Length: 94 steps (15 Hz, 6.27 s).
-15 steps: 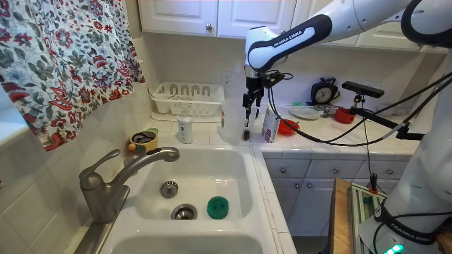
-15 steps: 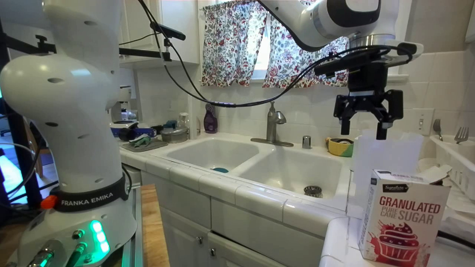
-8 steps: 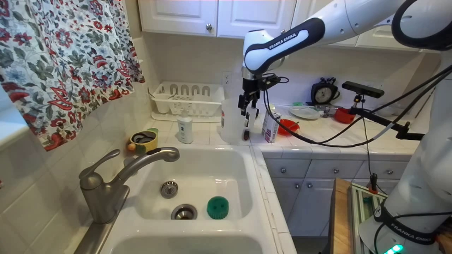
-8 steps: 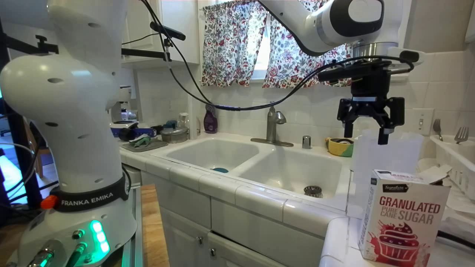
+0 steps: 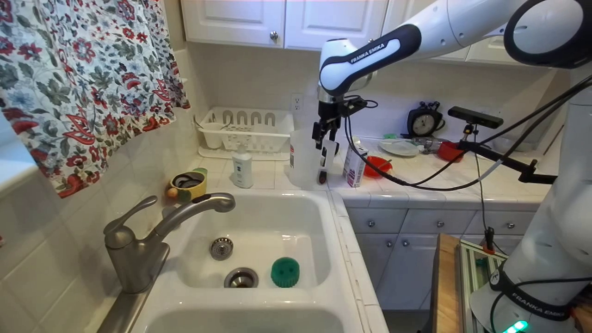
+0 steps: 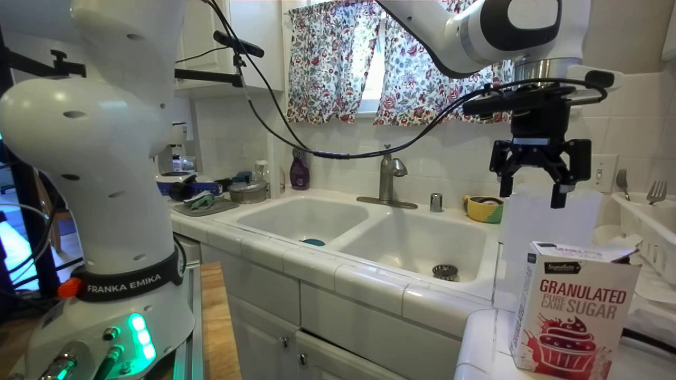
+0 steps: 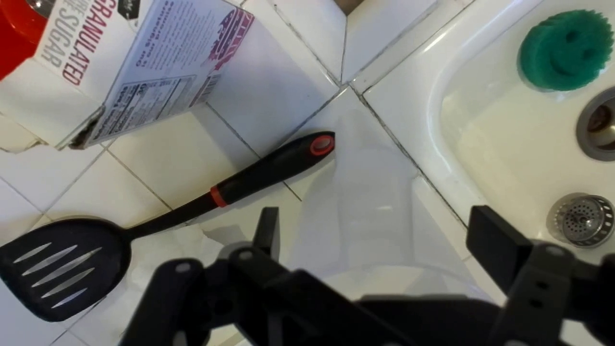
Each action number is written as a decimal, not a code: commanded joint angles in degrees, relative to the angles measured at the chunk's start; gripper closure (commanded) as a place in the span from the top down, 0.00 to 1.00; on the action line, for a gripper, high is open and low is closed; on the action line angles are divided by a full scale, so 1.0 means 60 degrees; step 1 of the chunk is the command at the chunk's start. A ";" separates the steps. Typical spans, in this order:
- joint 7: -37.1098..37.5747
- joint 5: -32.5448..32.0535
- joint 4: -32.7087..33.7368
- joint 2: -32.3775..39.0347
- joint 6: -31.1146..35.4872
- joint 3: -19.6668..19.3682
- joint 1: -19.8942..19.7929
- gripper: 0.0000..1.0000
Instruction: Pick up the jar and put it in the sink
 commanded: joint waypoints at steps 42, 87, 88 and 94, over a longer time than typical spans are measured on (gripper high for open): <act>-0.1241 0.0019 -0.3198 -0.2117 0.0479 0.1338 0.1695 0.34; 0.0472 -0.0904 0.0124 0.3315 0.3106 0.1107 0.2350 0.09; 0.0447 -0.0887 0.0122 0.3322 0.3098 0.1124 0.2335 0.09; 0.0332 -0.0884 0.0029 0.3306 0.3087 0.1191 0.2316 0.09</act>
